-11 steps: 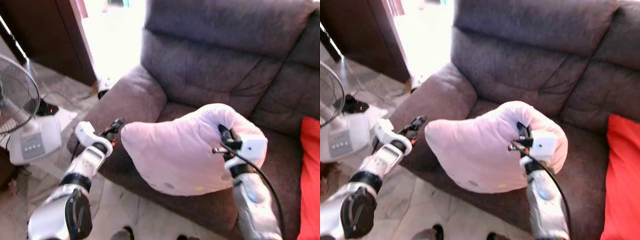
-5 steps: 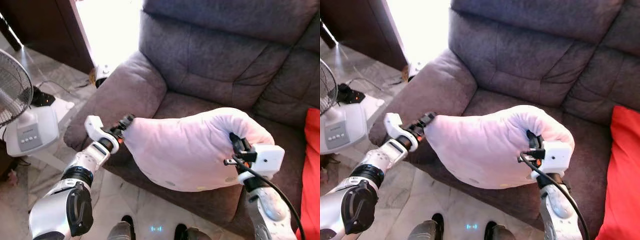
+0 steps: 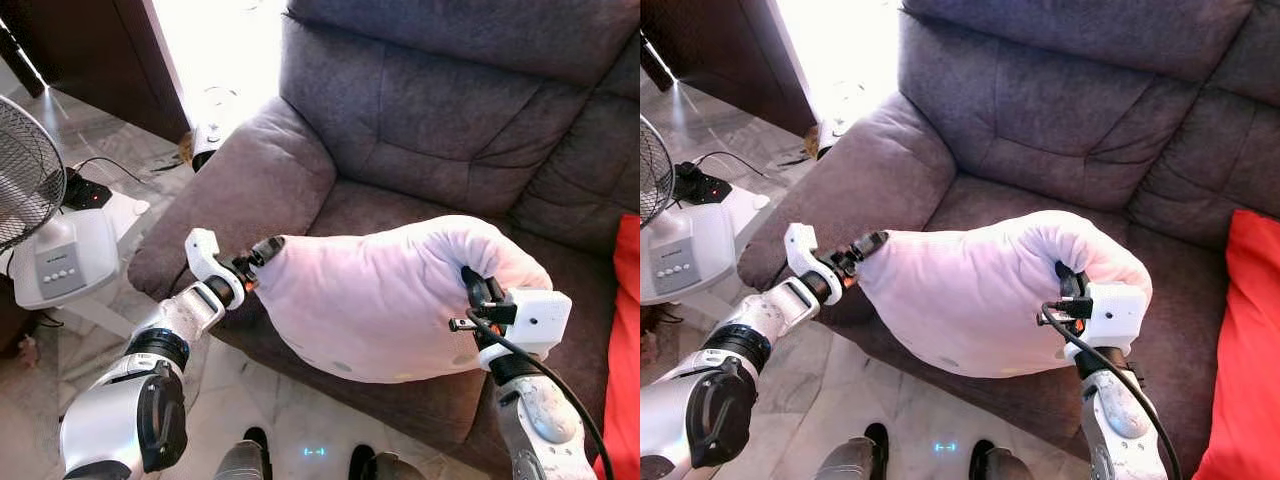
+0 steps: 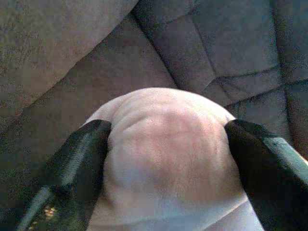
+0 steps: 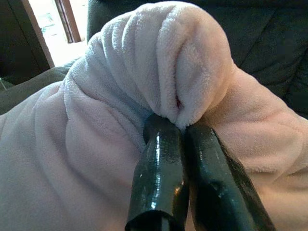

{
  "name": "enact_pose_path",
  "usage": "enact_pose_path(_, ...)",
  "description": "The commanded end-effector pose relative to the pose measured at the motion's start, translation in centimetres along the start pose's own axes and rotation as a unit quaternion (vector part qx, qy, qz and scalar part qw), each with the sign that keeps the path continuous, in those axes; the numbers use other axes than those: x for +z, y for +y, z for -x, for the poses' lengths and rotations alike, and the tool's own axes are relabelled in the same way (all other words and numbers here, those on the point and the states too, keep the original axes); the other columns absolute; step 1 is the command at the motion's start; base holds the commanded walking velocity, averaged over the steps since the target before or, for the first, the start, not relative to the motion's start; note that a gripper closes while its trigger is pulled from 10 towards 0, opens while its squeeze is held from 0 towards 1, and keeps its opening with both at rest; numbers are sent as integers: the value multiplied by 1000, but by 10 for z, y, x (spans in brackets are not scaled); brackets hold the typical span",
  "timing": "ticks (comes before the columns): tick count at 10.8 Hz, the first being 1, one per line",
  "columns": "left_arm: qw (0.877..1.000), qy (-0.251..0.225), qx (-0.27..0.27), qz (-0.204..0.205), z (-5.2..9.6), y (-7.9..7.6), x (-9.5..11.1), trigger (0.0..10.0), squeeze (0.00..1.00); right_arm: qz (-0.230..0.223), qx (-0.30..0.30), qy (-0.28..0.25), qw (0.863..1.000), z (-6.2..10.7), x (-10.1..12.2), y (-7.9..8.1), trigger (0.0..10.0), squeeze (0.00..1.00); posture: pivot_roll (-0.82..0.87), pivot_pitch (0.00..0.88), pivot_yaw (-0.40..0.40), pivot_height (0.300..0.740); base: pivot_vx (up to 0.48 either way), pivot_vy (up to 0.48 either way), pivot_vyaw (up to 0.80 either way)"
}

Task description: Move the pillow to the sofa from floor

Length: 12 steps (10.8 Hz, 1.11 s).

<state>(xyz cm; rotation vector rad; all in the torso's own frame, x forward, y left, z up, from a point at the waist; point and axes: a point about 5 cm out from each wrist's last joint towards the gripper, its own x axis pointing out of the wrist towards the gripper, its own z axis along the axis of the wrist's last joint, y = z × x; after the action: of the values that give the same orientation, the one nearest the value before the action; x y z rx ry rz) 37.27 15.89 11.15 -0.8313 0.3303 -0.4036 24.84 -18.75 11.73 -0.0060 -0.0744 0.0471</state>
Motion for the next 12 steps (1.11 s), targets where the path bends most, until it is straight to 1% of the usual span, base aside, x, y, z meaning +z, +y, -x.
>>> enact_pose_path(1, 999, 31, 14, 1, 3, 7, -16, 0, 0, -11, 16, 62, 998, 7, -22, 9, 10000, 0, 64, 360, 17, 740, 0, 0, 0)
enact_pose_path(3, 999, 31, 16, -2, 4, 9, -18, 0, 0, -10, 15, 61, 998, 2, -21, 8, 10000, 0, 67, 357, 14, 740, 0, 0, 0)
enact_pose_path(7, 999, 26, 23, -10, 12, 18, -12, 0, 0, -11, 15, 58, 998, -6, -21, 10, 10000, 0, 80, 347, 13, 740, 0, 0, 0)
enact_pose_path(12, 999, 26, 15, -20, 16, 20, -12, 0, 0, -12, 13, 53, 998, -11, -21, 10, 10000, 0, 88, 336, 15, 740, 0, 0, 0)
